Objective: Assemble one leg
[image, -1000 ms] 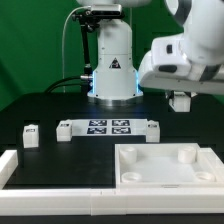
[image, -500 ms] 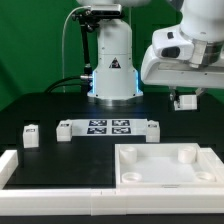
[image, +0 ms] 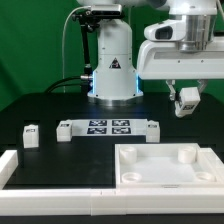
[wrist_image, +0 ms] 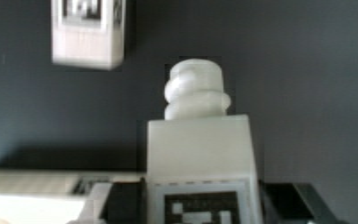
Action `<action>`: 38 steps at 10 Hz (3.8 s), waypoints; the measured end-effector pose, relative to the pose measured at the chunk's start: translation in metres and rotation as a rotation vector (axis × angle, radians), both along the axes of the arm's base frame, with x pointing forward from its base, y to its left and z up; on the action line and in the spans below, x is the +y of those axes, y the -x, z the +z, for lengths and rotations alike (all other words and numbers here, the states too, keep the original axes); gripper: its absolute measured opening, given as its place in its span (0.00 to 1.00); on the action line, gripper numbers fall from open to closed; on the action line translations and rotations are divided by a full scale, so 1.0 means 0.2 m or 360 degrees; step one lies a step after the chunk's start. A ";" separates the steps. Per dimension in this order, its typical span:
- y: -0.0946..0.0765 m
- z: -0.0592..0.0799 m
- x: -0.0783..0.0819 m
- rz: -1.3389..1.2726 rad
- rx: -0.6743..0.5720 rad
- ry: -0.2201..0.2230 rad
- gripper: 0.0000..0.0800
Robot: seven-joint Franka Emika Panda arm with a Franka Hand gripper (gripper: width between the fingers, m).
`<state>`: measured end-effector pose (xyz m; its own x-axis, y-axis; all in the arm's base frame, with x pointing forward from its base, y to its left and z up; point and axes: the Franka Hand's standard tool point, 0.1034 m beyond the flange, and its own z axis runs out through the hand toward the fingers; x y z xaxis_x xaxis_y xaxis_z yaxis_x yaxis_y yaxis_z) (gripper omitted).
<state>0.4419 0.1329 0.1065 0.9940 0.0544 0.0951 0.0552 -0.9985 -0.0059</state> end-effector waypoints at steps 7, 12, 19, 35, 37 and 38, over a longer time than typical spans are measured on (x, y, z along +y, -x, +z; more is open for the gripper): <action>-0.15 0.04 0.01 0.0051 -0.0506 -0.0146 0.36; -0.48 0.05 -0.10 0.0197 -0.0569 -0.0056 0.36; -0.53 -0.03 -0.12 0.0195 -0.0775 -0.0061 0.36; -0.82 -0.13 -0.07 0.0285 -0.0754 -0.0024 0.36; -0.82 -0.14 -0.06 0.0277 -0.0757 -0.0028 0.36; -0.83 -0.14 -0.06 0.0276 -0.0782 -0.0029 0.36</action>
Offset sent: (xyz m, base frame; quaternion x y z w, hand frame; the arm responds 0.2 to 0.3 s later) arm 0.0000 0.0000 0.0000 0.0000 0.1790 0.0000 0.9838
